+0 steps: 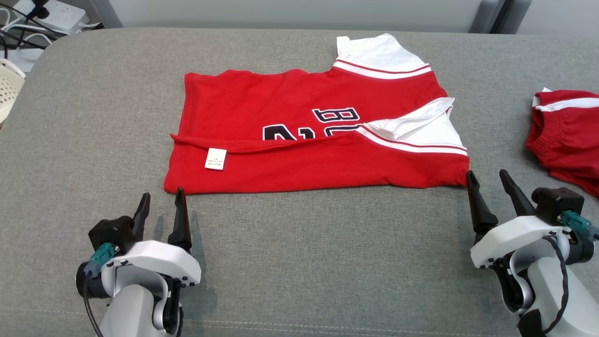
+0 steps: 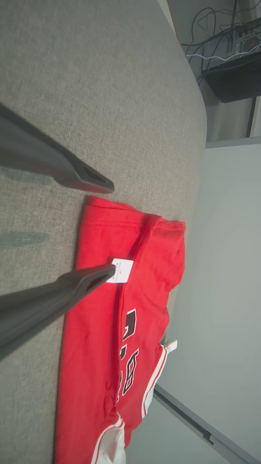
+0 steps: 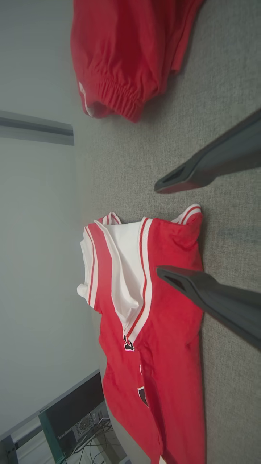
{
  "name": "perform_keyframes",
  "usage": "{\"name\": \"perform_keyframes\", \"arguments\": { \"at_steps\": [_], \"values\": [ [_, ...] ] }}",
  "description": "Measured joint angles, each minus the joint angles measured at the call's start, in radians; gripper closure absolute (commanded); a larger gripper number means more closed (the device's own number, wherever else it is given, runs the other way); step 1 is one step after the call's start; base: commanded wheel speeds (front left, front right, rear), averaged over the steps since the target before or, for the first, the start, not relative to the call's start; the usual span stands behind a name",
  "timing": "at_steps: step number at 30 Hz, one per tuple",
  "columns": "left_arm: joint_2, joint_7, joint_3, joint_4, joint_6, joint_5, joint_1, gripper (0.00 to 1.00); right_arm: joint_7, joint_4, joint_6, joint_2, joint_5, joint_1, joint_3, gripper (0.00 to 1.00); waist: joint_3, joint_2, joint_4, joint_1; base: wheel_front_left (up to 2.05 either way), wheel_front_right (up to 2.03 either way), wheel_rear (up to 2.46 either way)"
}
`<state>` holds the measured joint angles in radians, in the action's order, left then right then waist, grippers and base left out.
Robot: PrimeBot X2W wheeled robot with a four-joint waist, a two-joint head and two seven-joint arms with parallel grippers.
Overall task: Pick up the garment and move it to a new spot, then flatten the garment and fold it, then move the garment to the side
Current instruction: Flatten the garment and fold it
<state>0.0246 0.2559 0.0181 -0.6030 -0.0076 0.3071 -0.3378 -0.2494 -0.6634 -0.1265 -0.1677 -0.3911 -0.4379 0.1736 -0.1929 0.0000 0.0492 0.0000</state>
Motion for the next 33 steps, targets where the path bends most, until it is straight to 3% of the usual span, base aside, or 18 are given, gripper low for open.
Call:
{"name": "perform_keyframes", "arguments": {
  "at_steps": [18,19,23,29,31,32,33],
  "values": [
    [0.002,0.000,0.050,0.040,0.006,0.003,0.015,0.00,0.000,-0.034,0.000,0.009,-0.015,-0.014,-0.002,0.00,-0.056,0.0000,0.035,0.0000,0.00,0.00,0.00],
    [0.002,0.000,0.051,0.041,0.006,0.003,0.015,0.00,0.000,-0.035,0.000,0.009,-0.021,-0.016,-0.002,0.05,-0.059,0.0000,0.037,0.0000,0.00,0.00,0.00],
    [0.002,0.000,0.054,0.046,0.006,0.003,0.014,0.00,0.000,-0.043,0.000,0.007,-0.038,-0.029,0.007,0.50,-0.068,0.0000,0.042,0.0000,0.00,0.00,0.00],
    [0.002,0.000,0.058,0.046,0.006,0.003,0.010,0.00,0.000,-0.067,0.000,-0.001,-0.060,-0.046,0.021,0.52,-0.082,0.0000,0.046,0.0000,0.00,0.00,0.00],
    [0.002,0.000,0.058,0.046,0.006,0.003,0.005,0.00,0.000,-0.073,0.000,-0.004,-0.062,-0.054,0.025,0.62,-0.088,0.0000,0.047,0.0000,0.00,0.00,0.00],
    [0.002,0.000,0.058,0.047,0.006,0.003,0.002,0.00,0.000,-0.076,0.000,-0.005,-0.066,-0.057,0.026,0.69,-0.091,0.0000,0.048,0.0000,0.00,0.00,0.00],
    [0.002,0.000,0.059,0.047,0.006,0.003,0.001,0.00,0.000,-0.080,0.000,-0.006,-0.069,-0.060,0.026,1.00,-0.093,0.0000,0.048,0.0000,0.00,0.00,0.00]
  ]
}}
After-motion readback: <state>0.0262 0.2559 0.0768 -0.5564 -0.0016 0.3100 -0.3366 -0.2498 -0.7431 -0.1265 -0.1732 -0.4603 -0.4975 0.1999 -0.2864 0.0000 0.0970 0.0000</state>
